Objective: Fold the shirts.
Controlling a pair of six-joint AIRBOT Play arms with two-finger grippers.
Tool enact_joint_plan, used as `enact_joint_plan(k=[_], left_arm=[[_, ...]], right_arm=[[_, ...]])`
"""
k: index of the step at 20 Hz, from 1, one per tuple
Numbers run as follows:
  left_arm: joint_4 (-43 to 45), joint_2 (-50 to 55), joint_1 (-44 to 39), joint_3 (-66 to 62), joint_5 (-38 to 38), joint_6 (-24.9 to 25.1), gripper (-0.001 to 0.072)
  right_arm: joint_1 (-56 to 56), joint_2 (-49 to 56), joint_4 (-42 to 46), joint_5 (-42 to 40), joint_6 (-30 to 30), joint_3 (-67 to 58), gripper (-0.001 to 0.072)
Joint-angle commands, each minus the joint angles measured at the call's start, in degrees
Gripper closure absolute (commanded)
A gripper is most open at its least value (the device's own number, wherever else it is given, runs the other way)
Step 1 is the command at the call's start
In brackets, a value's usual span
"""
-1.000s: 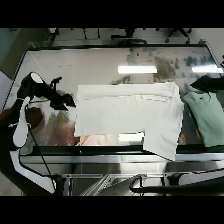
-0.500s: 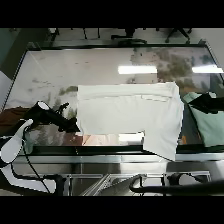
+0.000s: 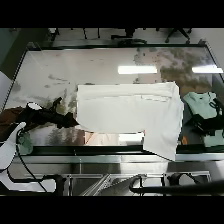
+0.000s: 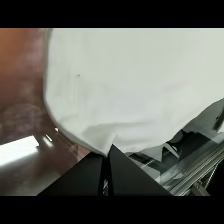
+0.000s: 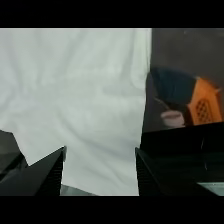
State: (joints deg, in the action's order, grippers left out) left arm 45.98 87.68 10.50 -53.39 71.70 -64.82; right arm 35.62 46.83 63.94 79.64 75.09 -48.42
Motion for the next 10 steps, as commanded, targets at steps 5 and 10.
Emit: enact_joint_plan(k=[5,10], left_arm=[[-0.57,-0.52,1.18,0.04,-0.09,1.84,0.0692],[-0.57,-0.55,1.20,0.04,0.57,1.92,0.0692]], right_arm=[[0.02,1.40,1.79,-2.51,-0.70,13.97,0.0212],[0.02,6.12,-1.95,-3.76,-5.66,15.30,0.0369]])
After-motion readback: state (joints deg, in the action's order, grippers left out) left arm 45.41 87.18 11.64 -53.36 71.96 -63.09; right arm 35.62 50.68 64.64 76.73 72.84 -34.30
